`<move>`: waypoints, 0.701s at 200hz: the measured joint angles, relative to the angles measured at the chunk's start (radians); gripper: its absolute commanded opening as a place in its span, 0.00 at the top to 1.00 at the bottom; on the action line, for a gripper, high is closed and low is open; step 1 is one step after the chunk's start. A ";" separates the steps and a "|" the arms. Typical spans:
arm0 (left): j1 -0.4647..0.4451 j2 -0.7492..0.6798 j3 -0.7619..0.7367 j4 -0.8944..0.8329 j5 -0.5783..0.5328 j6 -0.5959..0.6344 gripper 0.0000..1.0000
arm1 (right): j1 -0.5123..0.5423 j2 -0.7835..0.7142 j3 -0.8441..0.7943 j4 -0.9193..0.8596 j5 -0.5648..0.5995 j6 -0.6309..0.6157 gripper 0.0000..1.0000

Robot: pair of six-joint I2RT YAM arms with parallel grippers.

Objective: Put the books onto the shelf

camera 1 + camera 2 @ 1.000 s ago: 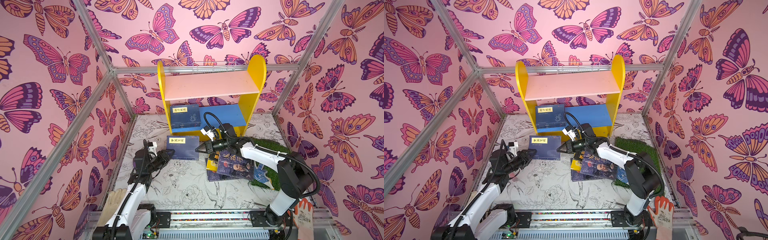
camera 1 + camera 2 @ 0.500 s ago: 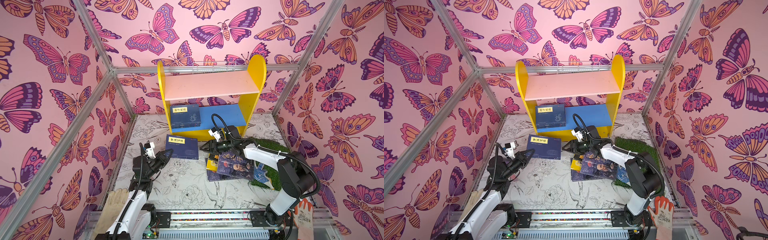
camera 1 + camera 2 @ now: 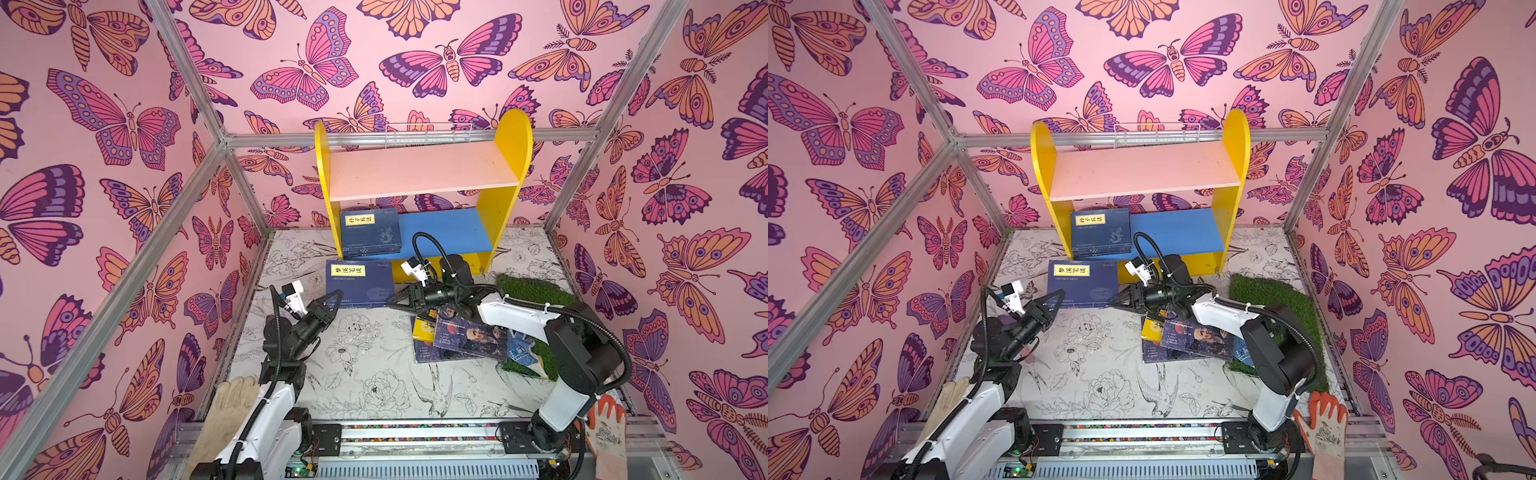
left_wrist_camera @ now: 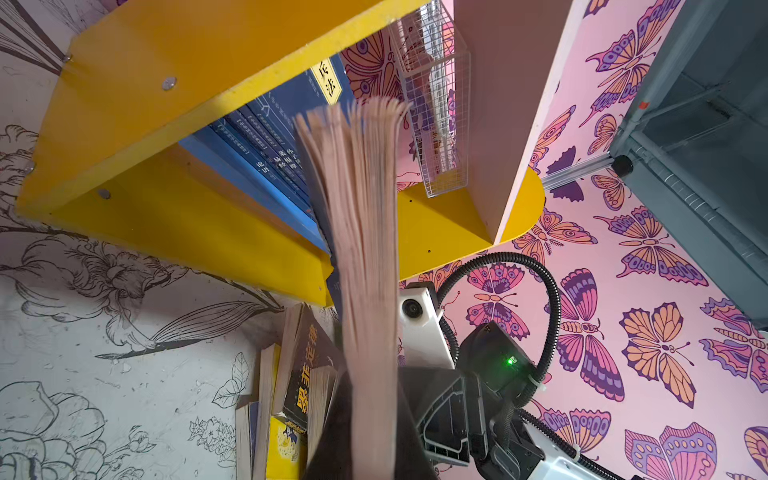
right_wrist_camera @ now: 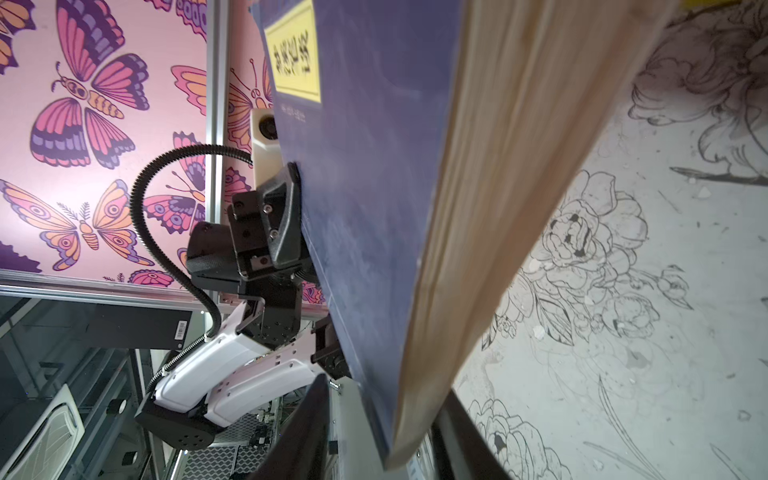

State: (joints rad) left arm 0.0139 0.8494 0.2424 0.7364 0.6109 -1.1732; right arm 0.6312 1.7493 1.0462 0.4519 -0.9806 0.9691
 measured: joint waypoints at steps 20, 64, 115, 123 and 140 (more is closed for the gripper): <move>0.001 0.000 -0.010 0.021 -0.022 -0.003 1.00 | 0.000 0.017 0.002 0.071 0.016 0.063 0.89; 0.000 -0.009 -0.037 0.001 -0.058 -0.003 0.57 | 0.004 0.010 0.004 0.124 0.048 0.106 1.00; -0.002 -0.085 -0.045 -0.179 -0.097 0.027 0.43 | -0.004 -0.097 0.004 0.040 0.105 0.028 1.00; -0.002 -0.103 -0.045 -0.227 -0.122 0.032 0.43 | -0.015 -0.122 0.004 0.008 0.105 0.005 1.00; -0.002 -0.128 -0.042 -0.338 -0.181 0.040 0.43 | -0.054 -0.174 0.004 -0.060 0.105 -0.039 1.00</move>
State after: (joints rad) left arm 0.0120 0.7212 0.2001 0.3988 0.4297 -1.1332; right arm 0.5770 1.5757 1.0500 0.3916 -0.8753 0.9306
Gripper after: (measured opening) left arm 0.569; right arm 0.079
